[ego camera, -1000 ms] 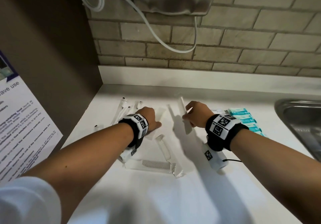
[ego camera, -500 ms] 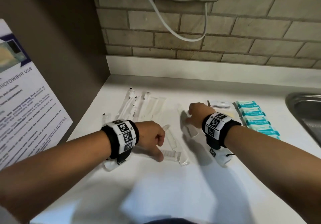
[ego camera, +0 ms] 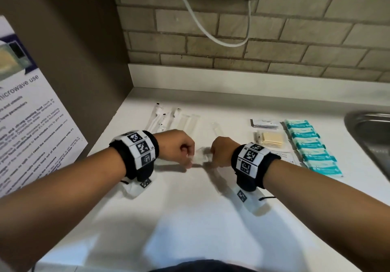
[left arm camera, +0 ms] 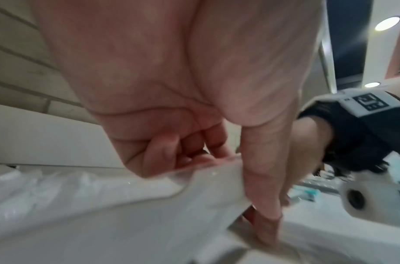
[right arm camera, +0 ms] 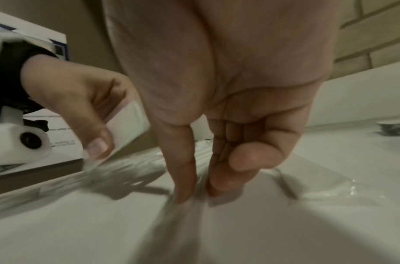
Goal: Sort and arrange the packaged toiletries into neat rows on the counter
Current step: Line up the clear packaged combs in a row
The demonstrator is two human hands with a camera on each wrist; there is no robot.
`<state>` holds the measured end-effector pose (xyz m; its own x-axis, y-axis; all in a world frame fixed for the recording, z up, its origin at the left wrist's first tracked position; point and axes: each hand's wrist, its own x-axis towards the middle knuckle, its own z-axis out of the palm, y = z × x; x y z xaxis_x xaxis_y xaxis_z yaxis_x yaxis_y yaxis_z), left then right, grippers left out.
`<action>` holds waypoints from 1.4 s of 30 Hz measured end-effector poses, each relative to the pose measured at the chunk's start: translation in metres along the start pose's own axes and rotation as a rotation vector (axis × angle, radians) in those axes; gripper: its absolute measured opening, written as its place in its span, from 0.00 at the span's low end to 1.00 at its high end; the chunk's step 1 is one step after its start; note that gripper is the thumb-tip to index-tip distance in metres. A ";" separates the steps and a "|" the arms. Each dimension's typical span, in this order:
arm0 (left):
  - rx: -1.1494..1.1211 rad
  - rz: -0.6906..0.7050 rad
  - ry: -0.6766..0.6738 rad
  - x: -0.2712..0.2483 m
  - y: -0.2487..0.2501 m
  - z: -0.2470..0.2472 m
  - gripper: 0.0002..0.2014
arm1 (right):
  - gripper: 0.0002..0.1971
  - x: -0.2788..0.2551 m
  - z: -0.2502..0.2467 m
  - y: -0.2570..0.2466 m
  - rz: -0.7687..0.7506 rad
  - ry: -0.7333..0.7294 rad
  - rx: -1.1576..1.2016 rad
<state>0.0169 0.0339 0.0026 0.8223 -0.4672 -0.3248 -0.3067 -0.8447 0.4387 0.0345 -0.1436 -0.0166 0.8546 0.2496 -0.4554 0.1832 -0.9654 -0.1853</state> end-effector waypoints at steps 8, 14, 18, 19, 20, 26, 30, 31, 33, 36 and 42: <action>-0.410 -0.111 0.429 0.033 -0.004 -0.043 0.11 | 0.12 0.001 -0.010 -0.005 0.070 -0.093 0.112; -0.443 -0.242 0.399 0.080 -0.001 -0.037 0.19 | 0.14 0.000 -0.002 -0.012 0.014 0.011 0.068; -0.385 -0.320 0.355 0.095 -0.005 -0.036 0.16 | 0.14 0.012 -0.003 -0.007 0.046 0.002 0.105; -0.362 -0.336 0.346 0.098 -0.007 -0.035 0.16 | 0.14 0.016 -0.006 -0.003 0.061 -0.005 0.117; -0.344 -0.349 0.341 0.100 -0.009 -0.033 0.16 | 0.14 0.020 -0.009 0.002 0.077 -0.001 0.129; -0.248 -0.360 0.297 0.110 -0.009 -0.015 0.23 | 0.10 0.034 -0.055 0.038 0.163 0.145 0.221; -0.122 -0.331 0.320 0.118 -0.006 0.000 0.37 | 0.10 0.040 -0.076 0.060 0.223 0.213 0.313; -0.120 -0.297 0.363 0.118 -0.003 0.002 0.37 | 0.11 0.042 -0.077 0.063 0.243 0.210 0.279; -0.089 -0.174 0.404 0.115 0.007 0.004 0.32 | 0.16 0.047 -0.075 0.068 0.286 0.222 0.234; 0.073 0.048 0.268 0.106 0.028 0.012 0.25 | 0.21 0.054 -0.067 0.070 0.327 0.251 0.215; 0.198 0.138 0.097 0.099 0.040 0.033 0.29 | 0.18 0.041 -0.052 0.059 0.232 0.251 0.090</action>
<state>0.0699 -0.0548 -0.0394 0.8054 -0.5627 -0.1866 -0.4994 -0.8136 0.2978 0.1061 -0.1938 -0.0008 0.9632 -0.0122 -0.2686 -0.0635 -0.9810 -0.1833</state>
